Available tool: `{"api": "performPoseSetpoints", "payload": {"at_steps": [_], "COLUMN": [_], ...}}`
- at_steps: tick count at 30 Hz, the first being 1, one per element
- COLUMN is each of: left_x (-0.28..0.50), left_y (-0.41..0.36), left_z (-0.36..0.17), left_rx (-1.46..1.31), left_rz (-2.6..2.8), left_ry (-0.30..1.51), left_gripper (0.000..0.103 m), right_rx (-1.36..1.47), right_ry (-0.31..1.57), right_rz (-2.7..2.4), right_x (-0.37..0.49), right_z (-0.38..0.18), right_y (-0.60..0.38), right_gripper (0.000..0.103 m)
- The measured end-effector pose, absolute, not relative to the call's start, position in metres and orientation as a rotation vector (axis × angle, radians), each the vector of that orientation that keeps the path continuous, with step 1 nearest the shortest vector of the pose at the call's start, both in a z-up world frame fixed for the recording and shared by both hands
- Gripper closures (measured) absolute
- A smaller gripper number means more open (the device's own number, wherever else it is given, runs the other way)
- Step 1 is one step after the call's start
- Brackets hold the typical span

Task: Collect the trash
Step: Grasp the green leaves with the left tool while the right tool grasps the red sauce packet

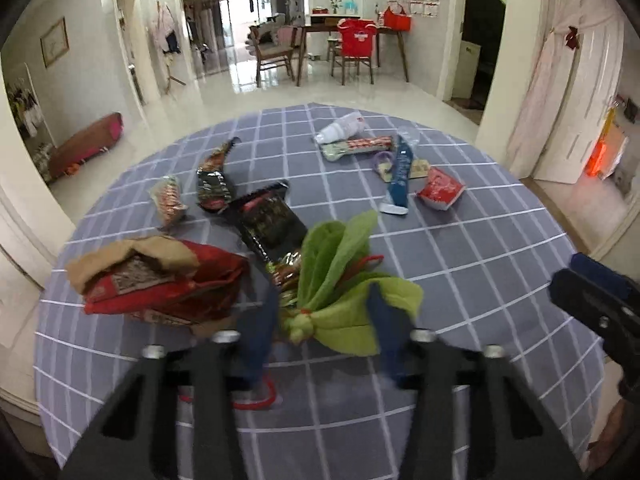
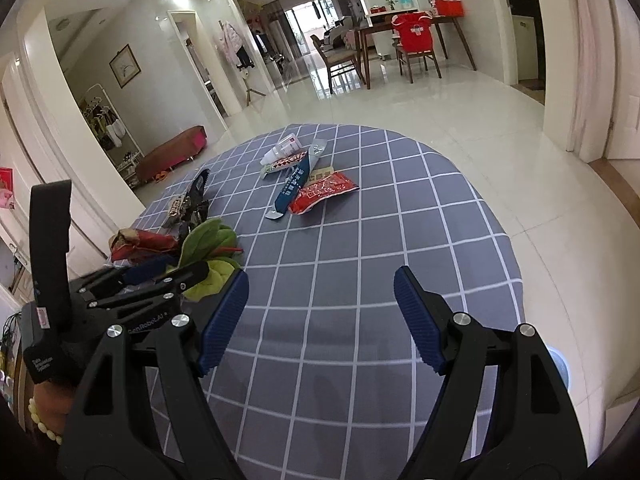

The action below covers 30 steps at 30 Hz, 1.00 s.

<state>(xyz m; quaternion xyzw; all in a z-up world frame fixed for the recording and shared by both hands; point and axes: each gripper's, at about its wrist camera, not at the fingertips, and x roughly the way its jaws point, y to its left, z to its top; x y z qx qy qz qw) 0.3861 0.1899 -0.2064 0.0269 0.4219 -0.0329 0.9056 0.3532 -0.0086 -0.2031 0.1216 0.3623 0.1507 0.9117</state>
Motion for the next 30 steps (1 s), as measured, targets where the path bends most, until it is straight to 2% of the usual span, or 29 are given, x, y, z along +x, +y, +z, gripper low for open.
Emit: {"api": "performPoseSetpoints", "payload": {"at_steps": [2,11,15,28,30], "left_x": [0.384,0.366,0.374,0.423,0.425], "left_y": [0.189,0.200,0.203,0.206,0.205], "left_z": [-0.205,-0.155,-0.140,-0.139,-0.140], "left_rx": [0.042,-0.168,-0.188,-0.191,-0.194], "left_rz": [-0.083,-0.160,-0.115,-0.075,-0.079], "left_ry": [0.873,0.719,0.650,0.604,0.607], "left_gripper": [0.082,0.092,0.094,0.096,0.096], "right_rx": [0.261,0.280,0.272,0.152,0.094], "right_ry": [0.744,0.753,0.775,0.871,0.879], "right_rz": [0.313,0.308,0.309,0.266,0.254], "right_x": [0.356,0.376,0.396,0.471,0.475], "right_z": [-0.202,-0.201,-0.204,-0.222,-0.222], "right_y": [-0.010,-0.010,0.000,0.032,0.037], "right_gripper": [0.029,0.029,0.029,0.030,0.040]}}
